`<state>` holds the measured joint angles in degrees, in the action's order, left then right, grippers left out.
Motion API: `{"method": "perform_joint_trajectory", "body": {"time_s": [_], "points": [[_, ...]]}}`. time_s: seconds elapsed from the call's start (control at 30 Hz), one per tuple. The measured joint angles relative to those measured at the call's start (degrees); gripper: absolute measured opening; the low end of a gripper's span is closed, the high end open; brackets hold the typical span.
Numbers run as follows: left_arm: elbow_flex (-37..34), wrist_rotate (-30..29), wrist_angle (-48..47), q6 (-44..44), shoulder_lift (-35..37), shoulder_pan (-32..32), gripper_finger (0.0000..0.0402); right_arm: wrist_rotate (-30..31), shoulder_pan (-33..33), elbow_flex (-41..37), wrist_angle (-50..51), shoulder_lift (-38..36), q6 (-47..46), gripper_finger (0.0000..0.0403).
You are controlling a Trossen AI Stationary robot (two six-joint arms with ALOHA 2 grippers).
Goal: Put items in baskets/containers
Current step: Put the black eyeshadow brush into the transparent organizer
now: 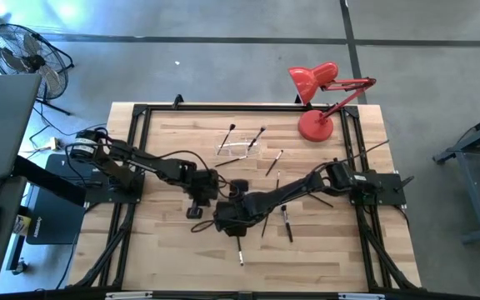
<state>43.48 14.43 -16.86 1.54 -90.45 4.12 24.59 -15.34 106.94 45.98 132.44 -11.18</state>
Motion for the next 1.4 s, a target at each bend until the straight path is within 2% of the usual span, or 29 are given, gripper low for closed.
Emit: {"method": "perform_joint_trajectory", "body": {"time_s": [0.1,0.23,0.33,0.4,0.5,0.57,0.7,0.8,0.93,1.07,1.23,1.4], "points": [[0.0,0.7,0.1,0.2,0.0,0.0,0.0,-4.9,0.7,0.0,0.3,0.0,2.4,0.015],[0.0,2.6,0.3,0.7,0.1,0.0,0.0,-1.0,1.1,0.0,2.3,0.0,2.8,0.0148],[0.0,3.5,0.4,1.9,0.1,0.0,0.0,-5.2,1.6,0.0,3.0,0.0,4.3,0.0137],[0.0,4.2,0.4,2.2,0.1,0.0,0.0,-8.0,1.9,0.0,3.1,0.0,4.8,0.0122],[0.0,4.7,0.3,2.3,0.1,0.0,0.0,-6.2,1.9,0.0,3.1,0.0,4.8,0.0095],[0.0,5.1,0.4,2.3,0.1,0.0,0.0,-5.7,1.9,0.0,3.1,0.0,5.4,0.0071],[0.0,7.4,0.4,2.3,0.2,0.0,0.0,-8.6,2.0,0.0,3.1,0.0,5.3,0.0012],[0.0,7.5,0.5,2.2,0.2,0.0,0.0005,-8.6,1.9,0.0,3.2,0.0,3.8,0.0011],[0.0,7.5,1.2,1.7,0.2,0.0,0.0032,-9.0,2.0,0.0,3.3,0.0,2.6,0.0004],[0.0,7.6,3.9,2.1,0.2,0.0,0.008,-8.5,2.0,0.0,5.1,0.0,-0.7,0.0005],[0.6,3.3,4.8,2.7,0.2,0.0,0.0139,-9.9,1.9,0.0,14.4,-0.4,-10.7,0.0002],[5.5,1.8,2.3,1.4,0.2,-0.7,0.0165,-7.5,0.3,0.0,21.3,-2.5,-9.8,0.0001]]}}
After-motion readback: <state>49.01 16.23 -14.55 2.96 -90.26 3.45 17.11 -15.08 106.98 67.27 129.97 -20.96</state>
